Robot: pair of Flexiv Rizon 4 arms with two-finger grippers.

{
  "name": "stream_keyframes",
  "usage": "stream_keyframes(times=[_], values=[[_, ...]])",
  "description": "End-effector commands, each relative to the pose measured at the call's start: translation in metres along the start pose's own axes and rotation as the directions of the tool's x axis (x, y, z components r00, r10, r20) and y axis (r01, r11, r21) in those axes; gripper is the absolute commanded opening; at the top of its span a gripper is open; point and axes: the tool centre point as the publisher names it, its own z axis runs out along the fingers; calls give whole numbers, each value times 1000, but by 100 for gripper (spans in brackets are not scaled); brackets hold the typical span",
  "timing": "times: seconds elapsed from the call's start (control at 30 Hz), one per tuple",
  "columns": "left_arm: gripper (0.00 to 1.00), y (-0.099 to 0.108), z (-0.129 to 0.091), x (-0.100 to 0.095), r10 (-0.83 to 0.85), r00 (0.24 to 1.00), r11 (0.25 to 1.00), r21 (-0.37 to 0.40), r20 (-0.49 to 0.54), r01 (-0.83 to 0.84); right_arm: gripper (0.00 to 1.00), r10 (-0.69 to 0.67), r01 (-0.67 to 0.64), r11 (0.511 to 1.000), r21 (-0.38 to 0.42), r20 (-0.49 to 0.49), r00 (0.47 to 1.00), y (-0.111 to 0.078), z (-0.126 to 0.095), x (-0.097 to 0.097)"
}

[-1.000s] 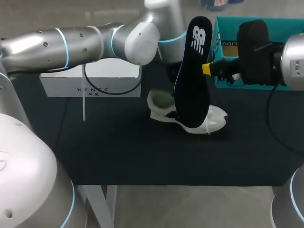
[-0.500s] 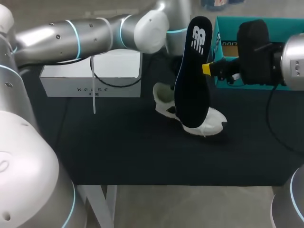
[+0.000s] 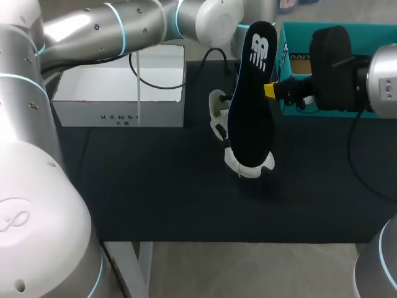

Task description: Take the shoe out of the shoebox, open the shoe tongue, remove and reinsert the insole, then place the shoe into the shoebox

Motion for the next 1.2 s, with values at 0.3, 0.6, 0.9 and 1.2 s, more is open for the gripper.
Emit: stream_keyframes(times=[0.3,0.6,0.9,1.2], values=[[0,26,27,-21,436,869,883,-73,-236,-463,0,1,-1,1000,-2,-2,1000,0,3,-1],[0,24,53,-24,400,905,912,-31,-146,-409,0,1,-1,1000,-2,-2,1000,0,3,-1],[0,13,53,-20,304,948,950,-49,-94,-309,0,1,-1,1000,-2,-2,1000,0,3,-1],[100,9,41,-25,224,975,974,-30,-11,-224,0,1,-1,1000,-2,-2,1000,0,3,-1]])
